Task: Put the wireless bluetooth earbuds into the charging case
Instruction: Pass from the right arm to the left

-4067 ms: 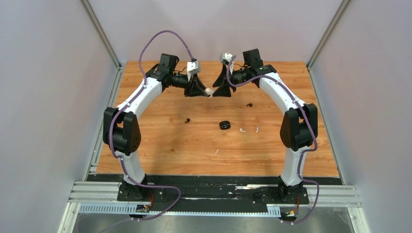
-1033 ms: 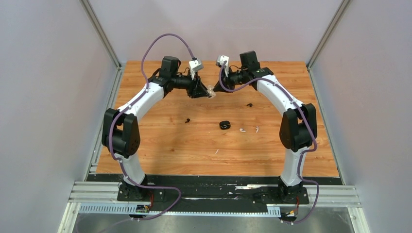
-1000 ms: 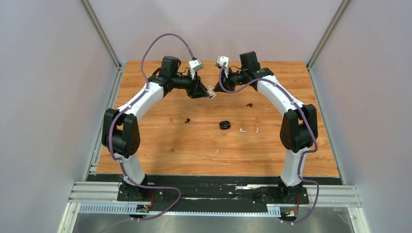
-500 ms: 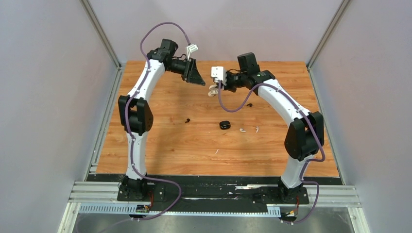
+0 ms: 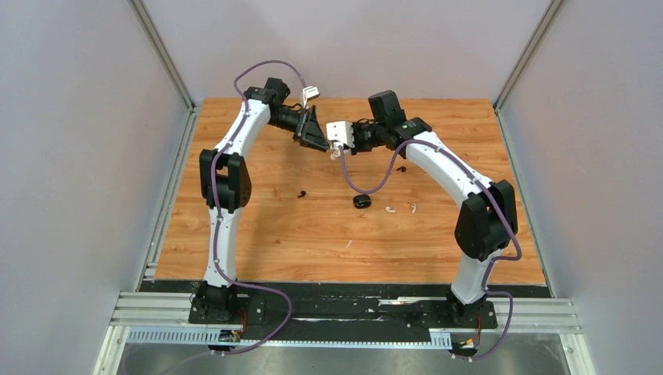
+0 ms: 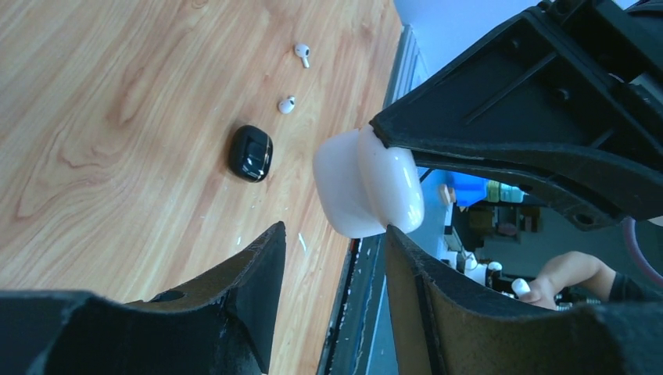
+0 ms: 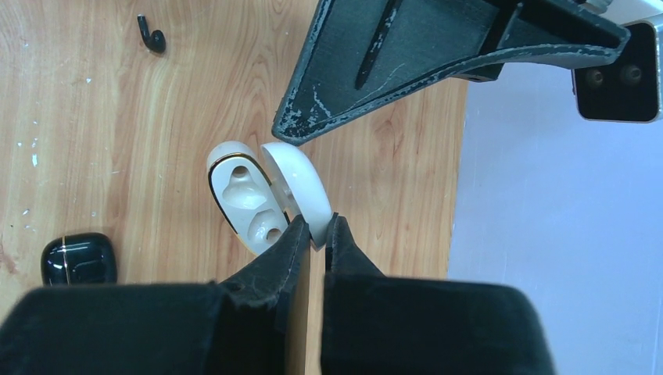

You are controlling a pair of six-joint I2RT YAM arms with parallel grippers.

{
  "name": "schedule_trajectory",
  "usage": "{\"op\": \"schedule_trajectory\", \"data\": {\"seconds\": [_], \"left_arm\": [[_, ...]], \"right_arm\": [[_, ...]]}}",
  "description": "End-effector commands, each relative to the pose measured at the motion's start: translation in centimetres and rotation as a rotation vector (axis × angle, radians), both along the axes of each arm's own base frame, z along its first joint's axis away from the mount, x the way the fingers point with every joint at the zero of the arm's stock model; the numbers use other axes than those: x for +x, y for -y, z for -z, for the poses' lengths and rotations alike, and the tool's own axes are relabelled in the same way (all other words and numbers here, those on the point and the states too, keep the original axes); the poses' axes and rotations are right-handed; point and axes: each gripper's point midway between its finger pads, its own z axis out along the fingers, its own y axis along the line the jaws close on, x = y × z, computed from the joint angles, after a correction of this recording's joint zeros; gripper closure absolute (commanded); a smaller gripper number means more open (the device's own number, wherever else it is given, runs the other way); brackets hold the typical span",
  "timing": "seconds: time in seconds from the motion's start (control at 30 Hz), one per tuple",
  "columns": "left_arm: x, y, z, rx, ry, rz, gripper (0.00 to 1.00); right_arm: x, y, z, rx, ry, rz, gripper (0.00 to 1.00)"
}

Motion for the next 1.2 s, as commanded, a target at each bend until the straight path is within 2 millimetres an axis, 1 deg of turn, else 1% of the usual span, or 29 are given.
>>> {"op": "schedule_trajectory", "data": {"seconds": [0.0, 0.07, 0.13, 0.23, 0.3, 0.43, 0.53, 0.6, 0.7, 0.83, 0.9, 1.07, 1.17], "left_arm": [[-0.8, 0.6, -2.2, -0.063, -0.018, 0.018, 0.44], [-0.2, 0.2, -1.9, -0.047, -0.029, -0.007, 0.43], [0.2, 0.0, -2.0, -0.069, -0.050, -0.021, 0.44], [0.2, 0.3, -2.9, -0.113, -0.052, -0.006, 0.44], [0.1, 0.6, -3.1, -0.118, -0.047, 0.001, 0.45], [-0.1, 0.9, -2.7, -0.108, -0.061, 0.003, 0.48], [-0.1, 1.0, -2.4, -0.100, -0.074, 0.000, 0.52], [0.0, 0.9, -2.2, -0.087, -0.077, -0.006, 0.52], [0.1, 0.9, -1.7, -0.061, -0.082, -0.019, 0.52], [0.2, 0.8, -1.2, -0.031, -0.085, -0.031, 0.48], [0.3, 0.8, -1.0, -0.020, -0.083, -0.038, 0.48], [0.5, 0.7, -0.6, -0.003, -0.084, -0.046, 0.49], [0.4, 0.7, -0.7, -0.006, -0.084, -0.042, 0.51]], "right_arm": [[-0.2, -1.1, -0.9, 0.002, 0.064, -0.052, 1.00], [-0.4, -1.1, -0.9, 0.007, 0.063, -0.065, 1.00], [-0.6, -1.2, -0.4, 0.004, 0.050, -0.070, 1.00], [-0.5, -1.3, 0.4, 0.001, 0.035, -0.073, 1.00], [-0.3, -1.5, 0.7, -0.003, 0.029, -0.074, 1.00], [0.5, -2.1, 1.2, -0.011, 0.027, -0.062, 1.00], [0.8, -2.5, 1.0, -0.004, 0.033, -0.062, 1.00], [0.9, -2.7, 0.9, -0.001, 0.037, -0.058, 1.00], [1.0, -3.0, 0.6, 0.006, 0.043, -0.054, 1.00], [1.0, -3.0, 0.0, 0.014, 0.053, -0.049, 1.00], [0.9, -3.1, -0.2, 0.019, 0.056, -0.051, 1.00], [0.7, -3.2, -0.6, 0.022, 0.062, -0.052, 1.00], [1.4, -3.2, -0.6, 0.026, 0.069, -0.022, 1.00]]}}
